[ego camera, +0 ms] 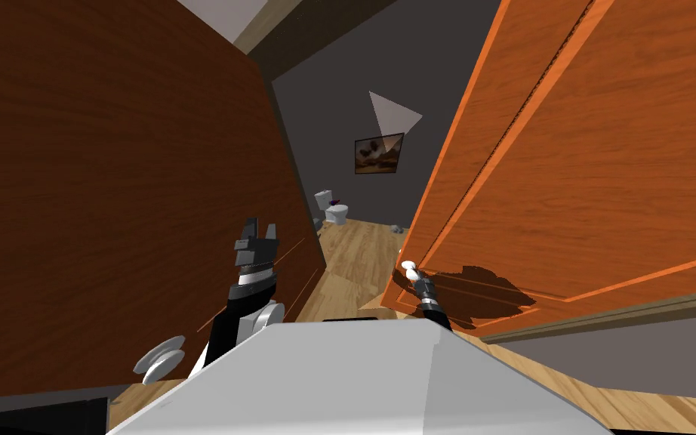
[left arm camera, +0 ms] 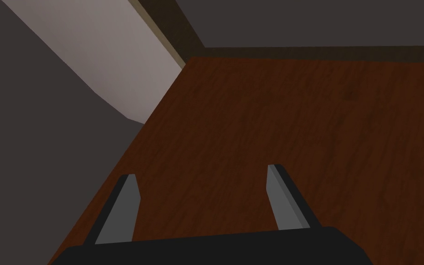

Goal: Pull the door open

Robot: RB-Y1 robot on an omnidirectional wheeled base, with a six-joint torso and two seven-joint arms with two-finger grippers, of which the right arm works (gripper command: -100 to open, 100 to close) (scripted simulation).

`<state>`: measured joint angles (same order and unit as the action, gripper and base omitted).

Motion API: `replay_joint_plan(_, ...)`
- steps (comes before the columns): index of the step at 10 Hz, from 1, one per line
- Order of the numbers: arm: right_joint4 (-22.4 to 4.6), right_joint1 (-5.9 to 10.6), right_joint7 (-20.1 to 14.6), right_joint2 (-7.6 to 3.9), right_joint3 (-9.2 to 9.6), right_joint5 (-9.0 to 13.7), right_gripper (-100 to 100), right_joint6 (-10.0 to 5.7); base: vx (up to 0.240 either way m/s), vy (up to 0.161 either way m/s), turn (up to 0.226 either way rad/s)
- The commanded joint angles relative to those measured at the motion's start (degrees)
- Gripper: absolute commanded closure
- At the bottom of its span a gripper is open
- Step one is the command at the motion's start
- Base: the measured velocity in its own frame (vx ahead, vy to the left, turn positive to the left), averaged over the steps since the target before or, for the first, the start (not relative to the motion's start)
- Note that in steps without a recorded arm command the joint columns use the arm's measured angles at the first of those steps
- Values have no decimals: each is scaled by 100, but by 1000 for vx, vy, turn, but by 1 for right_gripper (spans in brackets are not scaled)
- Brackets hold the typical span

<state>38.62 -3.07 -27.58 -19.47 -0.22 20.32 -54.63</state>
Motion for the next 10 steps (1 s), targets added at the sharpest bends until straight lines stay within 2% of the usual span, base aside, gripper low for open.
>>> replay_joint_plan(1, 63, 123, -286, -8, 109, 176, 100, -53, -83, -23, 112)
replay_joint_plan(2, 63, 123, -353, -8, 109, 176, 100, -53, -50, -22, 62)
replay_joint_plan(3, 73, 131, -554, -14, 173, 332, 100, -23, -51, -17, 106)
replay_joint_plan(4, 73, 131, -590, -14, 173, 332, 100, -23, -45, -13, 61)
replay_joint_plan(5, 84, 139, -810, -21, 236, 488, 100, 6, -58, -9, 90)
replay_joint_plan(7, 84, 139, -828, -21, 236, 488, 100, 6, -33, -9, 31)
replay_joint_plan(8, -93, 95, -1015, 34, 260, 565, -100, 54, -35, -35, -29)
replay_joint_plan(10, -34, 99, -1221, 79, 290, 656, -100, 95, -79, -5, 18)
